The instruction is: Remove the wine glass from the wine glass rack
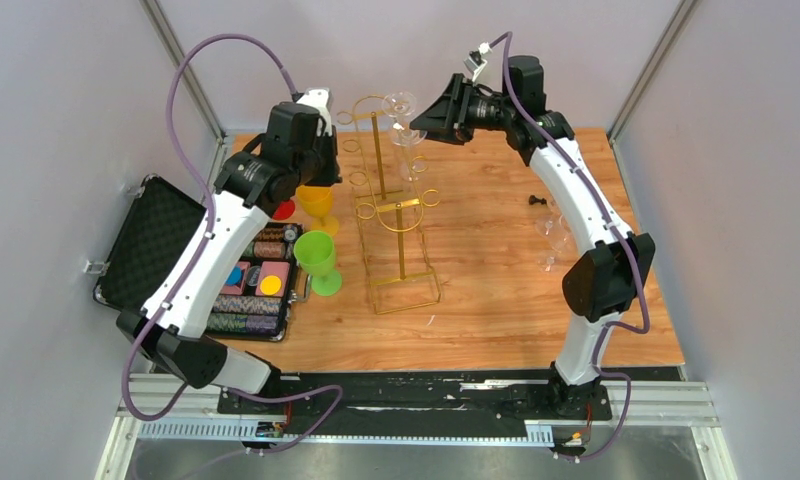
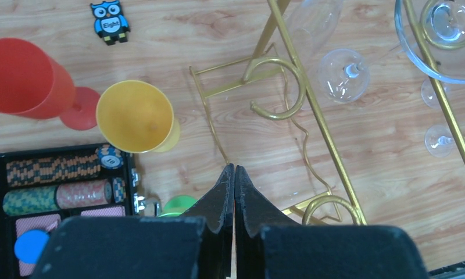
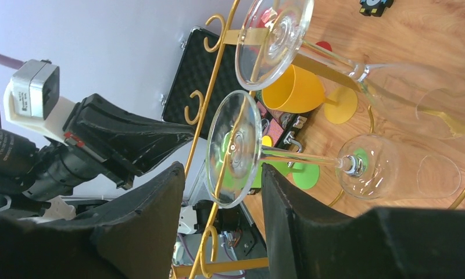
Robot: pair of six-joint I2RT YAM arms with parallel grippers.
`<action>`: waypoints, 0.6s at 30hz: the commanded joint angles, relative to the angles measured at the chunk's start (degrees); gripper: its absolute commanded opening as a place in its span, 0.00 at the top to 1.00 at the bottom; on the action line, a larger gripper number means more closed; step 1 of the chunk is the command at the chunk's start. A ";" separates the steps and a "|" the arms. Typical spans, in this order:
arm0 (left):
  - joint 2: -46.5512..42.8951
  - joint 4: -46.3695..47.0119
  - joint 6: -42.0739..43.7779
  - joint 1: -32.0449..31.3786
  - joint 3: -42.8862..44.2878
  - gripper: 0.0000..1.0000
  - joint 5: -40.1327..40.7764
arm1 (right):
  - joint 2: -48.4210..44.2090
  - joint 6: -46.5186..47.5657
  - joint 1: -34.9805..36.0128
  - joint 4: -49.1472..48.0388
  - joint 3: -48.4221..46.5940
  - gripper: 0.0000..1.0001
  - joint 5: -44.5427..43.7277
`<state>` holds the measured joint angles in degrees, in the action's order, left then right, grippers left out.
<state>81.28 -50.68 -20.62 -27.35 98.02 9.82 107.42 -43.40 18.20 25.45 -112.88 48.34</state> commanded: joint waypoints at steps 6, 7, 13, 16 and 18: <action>3.56 4.00 -0.37 0.37 4.21 1.00 -5.50 | -2.41 -0.75 -0.21 -2.07 -2.78 0.51 1.80; 4.03 4.29 -0.56 0.37 4.29 1.00 -6.22 | -2.19 -0.92 -0.25 -2.07 -2.98 0.51 1.96; 6.36 4.27 -0.67 0.37 6.20 1.00 -8.44 | -1.85 -1.25 -0.18 -2.31 -3.56 0.51 2.37; 7.13 4.16 -0.52 0.37 6.77 1.00 -9.04 | -1.82 -1.32 -0.14 -2.55 -3.89 0.51 2.46; 7.48 4.13 -0.43 0.37 7.14 1.00 -9.40 | -1.69 -1.50 -0.12 -2.73 -4.37 0.52 2.59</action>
<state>88.31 -48.29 -20.91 -26.96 102.28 2.52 107.02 -43.48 18.02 25.56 -113.69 49.45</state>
